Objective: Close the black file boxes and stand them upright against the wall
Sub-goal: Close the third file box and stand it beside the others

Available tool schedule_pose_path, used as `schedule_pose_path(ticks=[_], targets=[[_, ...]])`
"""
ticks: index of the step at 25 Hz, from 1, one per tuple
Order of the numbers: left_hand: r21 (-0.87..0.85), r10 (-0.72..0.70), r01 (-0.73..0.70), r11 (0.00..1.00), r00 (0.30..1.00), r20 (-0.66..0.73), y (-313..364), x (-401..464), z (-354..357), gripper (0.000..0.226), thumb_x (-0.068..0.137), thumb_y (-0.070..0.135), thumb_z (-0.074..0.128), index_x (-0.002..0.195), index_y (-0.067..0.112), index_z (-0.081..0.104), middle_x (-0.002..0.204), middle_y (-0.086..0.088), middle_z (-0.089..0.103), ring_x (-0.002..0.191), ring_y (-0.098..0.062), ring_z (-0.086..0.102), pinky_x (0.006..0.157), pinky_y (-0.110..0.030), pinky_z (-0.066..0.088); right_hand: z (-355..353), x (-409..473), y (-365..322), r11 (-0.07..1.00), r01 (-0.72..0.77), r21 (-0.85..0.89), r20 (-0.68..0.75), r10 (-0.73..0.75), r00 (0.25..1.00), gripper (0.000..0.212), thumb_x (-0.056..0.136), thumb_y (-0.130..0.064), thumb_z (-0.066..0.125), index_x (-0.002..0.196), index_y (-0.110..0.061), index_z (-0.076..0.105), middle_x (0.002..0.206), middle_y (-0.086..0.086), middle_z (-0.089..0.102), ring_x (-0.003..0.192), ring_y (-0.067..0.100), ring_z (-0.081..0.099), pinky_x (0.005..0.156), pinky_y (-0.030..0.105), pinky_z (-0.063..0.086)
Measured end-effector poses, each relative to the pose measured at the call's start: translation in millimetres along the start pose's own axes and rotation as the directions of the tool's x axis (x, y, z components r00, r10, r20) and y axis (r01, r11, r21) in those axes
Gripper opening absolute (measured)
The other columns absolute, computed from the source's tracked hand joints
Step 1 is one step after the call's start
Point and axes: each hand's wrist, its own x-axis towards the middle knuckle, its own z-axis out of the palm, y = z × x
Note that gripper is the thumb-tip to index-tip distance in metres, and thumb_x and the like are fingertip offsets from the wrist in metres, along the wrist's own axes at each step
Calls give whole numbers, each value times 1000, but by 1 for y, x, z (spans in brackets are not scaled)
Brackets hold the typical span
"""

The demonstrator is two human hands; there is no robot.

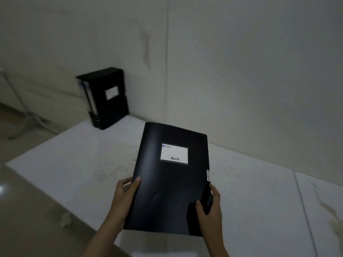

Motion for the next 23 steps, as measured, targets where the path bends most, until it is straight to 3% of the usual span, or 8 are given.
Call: schedule_pose_path(ticks=[5, 7, 9, 12, 15, 17, 21, 23], targets=[[-85, 128, -136, 987, 987, -99, 27, 15, -75, 34, 86, 38, 56, 117, 25, 50, 118, -5, 61, 98, -22, 62, 67, -28, 49, 69, 14, -42, 994, 86, 67, 138, -95, 986, 66, 86, 3, 54, 135, -36, 32, 134, -11, 44, 123, 11, 44, 106, 36, 38], [-103, 185, -194, 976, 978, -95, 39, 23, -90, 33, 85, 38, 54, 117, 31, 50, 120, -2, 61, 99, -19, 62, 68, -27, 49, 86, 29, -58, 993, 85, 81, 189, -99, 977, 65, 88, 0, 54, 134, -40, 31, 133, -9, 46, 117, 10, 48, 99, 32, 41], [-115, 234, -236, 965, 972, -33, 56, 36, -98, 42, 81, 40, 55, 122, 36, 46, 124, 1, 60, 106, -18, 61, 74, -28, 51, 97, 54, -77, 991, 102, 83, 221, -118, 968, 64, 89, -3, 54, 137, -38, 29, 138, 0, 47, 120, 17, 49, 98, 33, 43], [-131, 268, -248, 960, 949, 168, 93, 68, -103, 55, 73, 38, 62, 122, 48, 41, 127, 7, 55, 114, -15, 56, 93, -34, 49, 110, 102, -111, 980, 186, 76, 237, -199, 951, 68, 89, -6, 57, 142, -32, 24, 147, 1, 38, 132, 22, 41, 109, 45, 38], [-76, 292, -282, 956, 906, 308, 128, 105, -102, 75, 74, 12, 70, 125, 50, 30, 129, 11, 49, 119, -12, 49, 103, -38, 40, 125, 149, -143, 964, 255, 72, 217, -265, 939, 73, 86, -8, 61, 142, -33, 22, 149, -1, 34, 134, 22, 38, 111, 50, 36], [-124, 329, -306, 944, 902, 279, 145, 132, -100, 85, 74, -2, 68, 131, 45, 25, 130, 7, 50, 119, -16, 50, 102, -39, 42, 144, 175, -158, 953, 296, 66, 221, -303, 927, 74, 86, -8, 62, 142, -33, 21, 149, -1, 32, 134, 21, 37, 111, 51, 35], [-270, 319, -278, 922, 940, 122, 158, 167, -101, 68, 68, 39, 67, 128, 40, 34, 124, 5, 57, 112, -15, 58, 86, -30, 50, 182, 199, -163, 949, 312, 38, 255, -311, 916, 76, 86, -7, 62, 142, -33, 18, 149, -4, 28, 135, 19, 34, 113, 48, 32], [-280, 275, -237, 930, 956, 106, 156, 185, -105, 66, 69, 47, 61, 129, 35, 36, 124, 2, 58, 111, -15, 59, 82, -27, 50, 195, 204, -158, 958, 287, 16, 268, -280, 922, 75, 86, -7, 61, 141, -35, 18, 147, -5, 31, 134, 19, 34, 113, 44, 32]])
